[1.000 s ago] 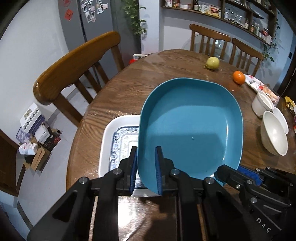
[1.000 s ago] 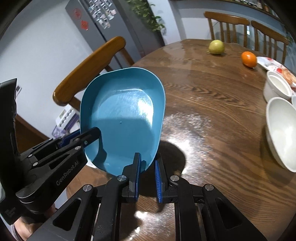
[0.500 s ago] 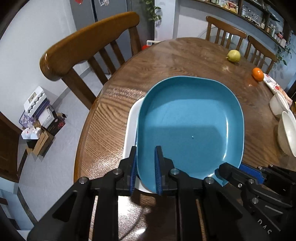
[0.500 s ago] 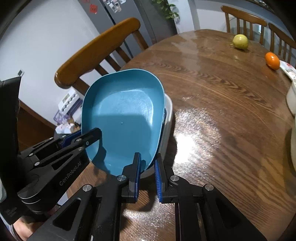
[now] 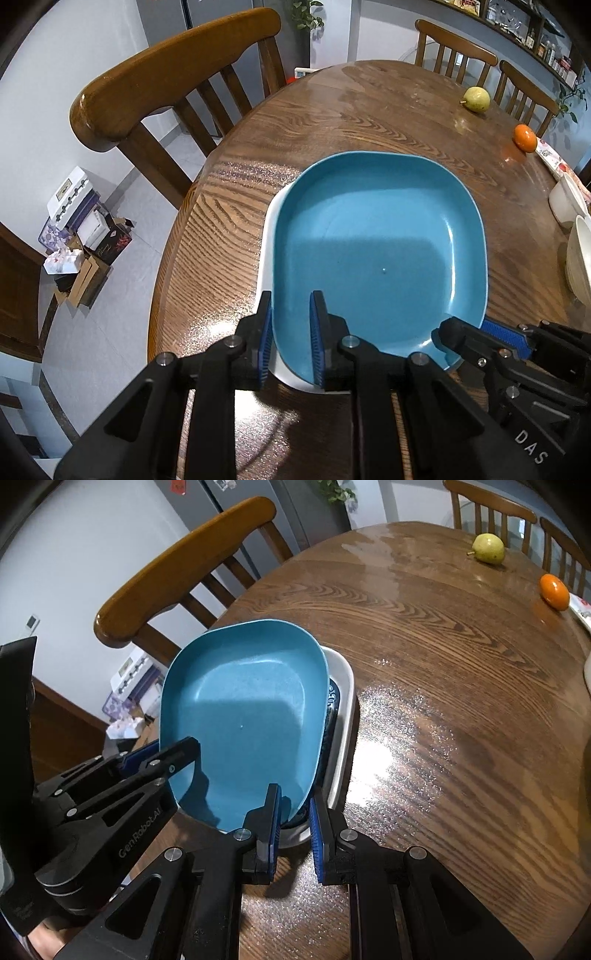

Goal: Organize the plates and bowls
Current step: 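Carry the teal plate with both grippers and lower it onto the patterned plates, then open both grippers to release the teal plate and withdraw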

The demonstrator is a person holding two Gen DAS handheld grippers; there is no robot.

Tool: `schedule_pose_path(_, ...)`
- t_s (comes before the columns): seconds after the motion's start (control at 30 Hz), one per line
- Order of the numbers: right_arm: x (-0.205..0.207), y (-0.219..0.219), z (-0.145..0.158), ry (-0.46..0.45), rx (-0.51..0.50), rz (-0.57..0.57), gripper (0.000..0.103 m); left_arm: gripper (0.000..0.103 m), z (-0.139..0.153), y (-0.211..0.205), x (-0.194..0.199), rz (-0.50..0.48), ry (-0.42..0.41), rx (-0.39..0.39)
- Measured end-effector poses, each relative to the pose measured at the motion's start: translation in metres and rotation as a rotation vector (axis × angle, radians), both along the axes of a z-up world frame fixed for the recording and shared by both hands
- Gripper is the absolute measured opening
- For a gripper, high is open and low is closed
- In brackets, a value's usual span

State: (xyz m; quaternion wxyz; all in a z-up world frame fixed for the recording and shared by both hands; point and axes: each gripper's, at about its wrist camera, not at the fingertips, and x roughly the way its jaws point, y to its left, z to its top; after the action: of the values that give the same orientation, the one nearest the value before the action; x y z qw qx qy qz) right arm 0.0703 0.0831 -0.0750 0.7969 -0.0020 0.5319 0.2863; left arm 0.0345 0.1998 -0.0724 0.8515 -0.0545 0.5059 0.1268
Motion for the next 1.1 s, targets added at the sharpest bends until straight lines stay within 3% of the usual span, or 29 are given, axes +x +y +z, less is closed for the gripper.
schedule_pose_path(0.5, 0.005, 0.006, 0.003, -0.027, -0.053, -0.006, 0.016, 0.021, -0.005, 0.000, 0.003, -0.001, 0.033, -0.005)
schedule_pose_path(0.7, 0.001, 0.007, 0.009, -0.078, -0.080, 0.001, 0.017, 0.022, -0.005, -0.003, 0.004, 0.000, 0.039, -0.013)
schedule_pose_path(0.83, -0.002, 0.006, 0.014, -0.122, -0.100, -0.004, 0.032, 0.035, -0.001, -0.007, 0.003, -0.005, 0.027, -0.003)
schedule_pose_path(0.97, -0.004, 0.001, 0.017, -0.135, -0.094, -0.011, 0.035, 0.042, 0.004, -0.009, 0.001, 0.001, 0.011, -0.003)
schedule_pose_path(1.1, -0.008, -0.012, 0.025, -0.152, -0.063, -0.020, 0.035, 0.066, 0.011, -0.013, -0.002, 0.009, -0.012, 0.007)
